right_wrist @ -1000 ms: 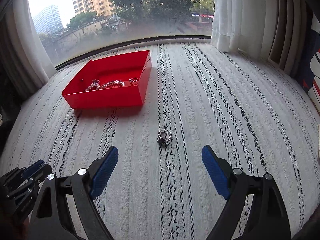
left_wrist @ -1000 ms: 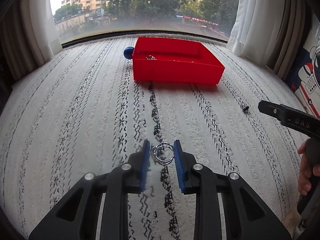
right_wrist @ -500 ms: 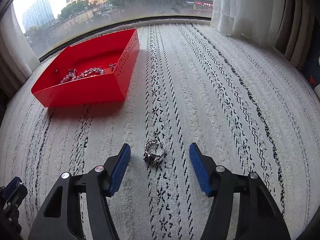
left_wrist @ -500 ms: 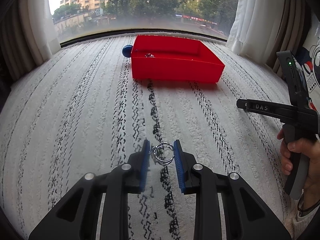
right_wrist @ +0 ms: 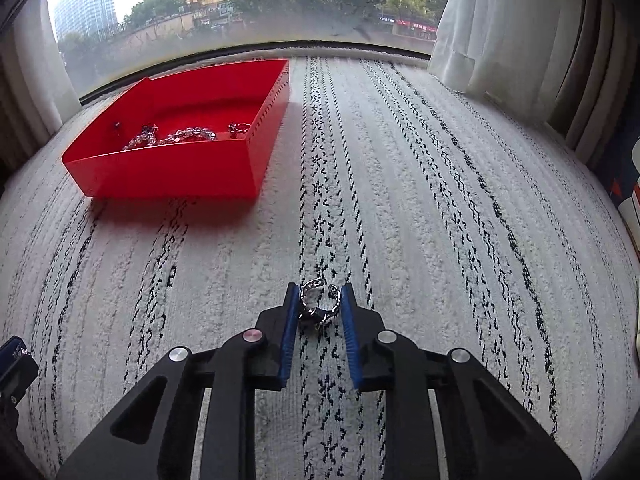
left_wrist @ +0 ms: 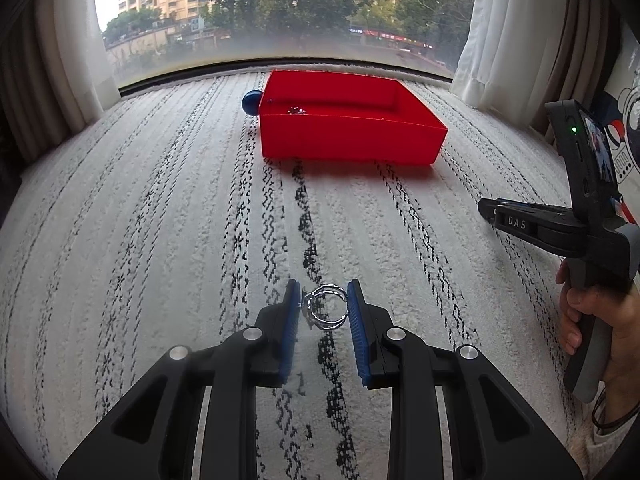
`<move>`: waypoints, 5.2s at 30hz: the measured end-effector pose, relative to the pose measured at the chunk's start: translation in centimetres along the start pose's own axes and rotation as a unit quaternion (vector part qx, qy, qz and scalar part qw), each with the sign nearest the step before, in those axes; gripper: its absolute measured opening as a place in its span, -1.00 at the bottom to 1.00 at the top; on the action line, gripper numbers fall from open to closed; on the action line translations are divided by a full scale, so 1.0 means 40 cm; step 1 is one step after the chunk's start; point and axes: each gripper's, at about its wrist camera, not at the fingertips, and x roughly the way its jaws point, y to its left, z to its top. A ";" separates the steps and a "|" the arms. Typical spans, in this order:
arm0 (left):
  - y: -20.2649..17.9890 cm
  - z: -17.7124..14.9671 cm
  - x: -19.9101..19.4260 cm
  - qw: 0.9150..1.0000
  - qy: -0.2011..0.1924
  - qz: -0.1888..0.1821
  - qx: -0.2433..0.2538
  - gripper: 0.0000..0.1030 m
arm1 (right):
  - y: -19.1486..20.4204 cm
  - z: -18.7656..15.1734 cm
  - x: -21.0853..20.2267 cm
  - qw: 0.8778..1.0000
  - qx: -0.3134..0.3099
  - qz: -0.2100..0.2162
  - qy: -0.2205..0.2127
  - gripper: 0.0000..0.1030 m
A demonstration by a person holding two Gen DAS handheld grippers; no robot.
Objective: Organize jewelry
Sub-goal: 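Grasp the dark-stoned silver ring with the right tool while the left tool holds the coil ring, then carry both rings over the red tray with both tools, then lower both rings into the tray and open the left and right tools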
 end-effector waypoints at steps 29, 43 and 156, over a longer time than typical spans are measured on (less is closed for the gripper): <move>0.000 0.001 -0.011 1.000 -0.006 0.002 0.000 -0.56 | 0.086 -0.194 -0.183 0.995 -0.002 0.097 0.006 -0.60; -0.009 0.002 -0.014 1.000 -0.005 0.004 0.004 -0.56 | 0.079 -0.202 -0.186 0.995 0.002 0.100 0.003 -0.60; 0.058 0.528 0.128 0.997 -0.061 0.046 -0.002 0.65 | 0.117 0.382 -0.063 0.996 -0.001 0.070 -0.056 0.41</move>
